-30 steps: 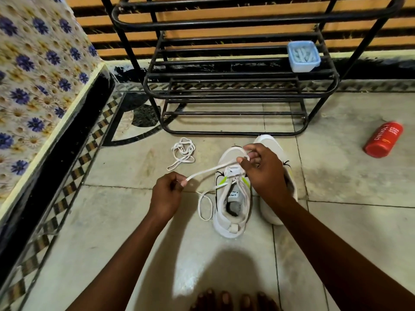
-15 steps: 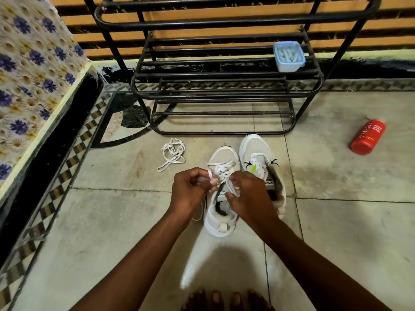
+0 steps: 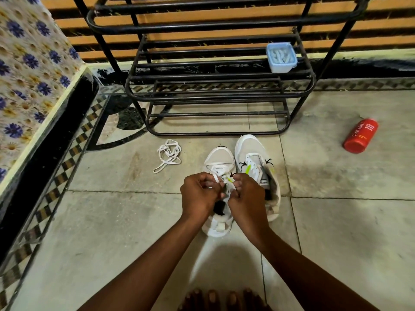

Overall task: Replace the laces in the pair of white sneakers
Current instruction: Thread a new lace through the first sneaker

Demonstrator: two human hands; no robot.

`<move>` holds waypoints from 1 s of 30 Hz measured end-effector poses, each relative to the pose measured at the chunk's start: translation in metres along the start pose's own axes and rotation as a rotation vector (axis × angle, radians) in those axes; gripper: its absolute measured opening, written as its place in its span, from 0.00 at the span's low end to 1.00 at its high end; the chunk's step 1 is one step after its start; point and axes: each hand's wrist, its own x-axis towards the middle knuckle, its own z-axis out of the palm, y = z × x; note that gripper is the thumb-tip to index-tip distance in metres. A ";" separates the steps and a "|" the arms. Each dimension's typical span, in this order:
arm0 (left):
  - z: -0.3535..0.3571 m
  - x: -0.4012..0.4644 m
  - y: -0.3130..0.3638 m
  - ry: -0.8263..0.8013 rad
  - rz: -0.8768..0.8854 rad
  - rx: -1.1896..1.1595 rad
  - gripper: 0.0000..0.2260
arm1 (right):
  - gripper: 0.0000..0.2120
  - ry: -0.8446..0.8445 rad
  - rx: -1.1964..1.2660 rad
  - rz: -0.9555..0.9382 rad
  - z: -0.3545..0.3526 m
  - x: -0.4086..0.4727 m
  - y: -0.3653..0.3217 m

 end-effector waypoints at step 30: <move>0.009 0.011 -0.022 -0.061 0.349 0.269 0.12 | 0.19 0.012 0.195 0.139 -0.005 -0.001 0.004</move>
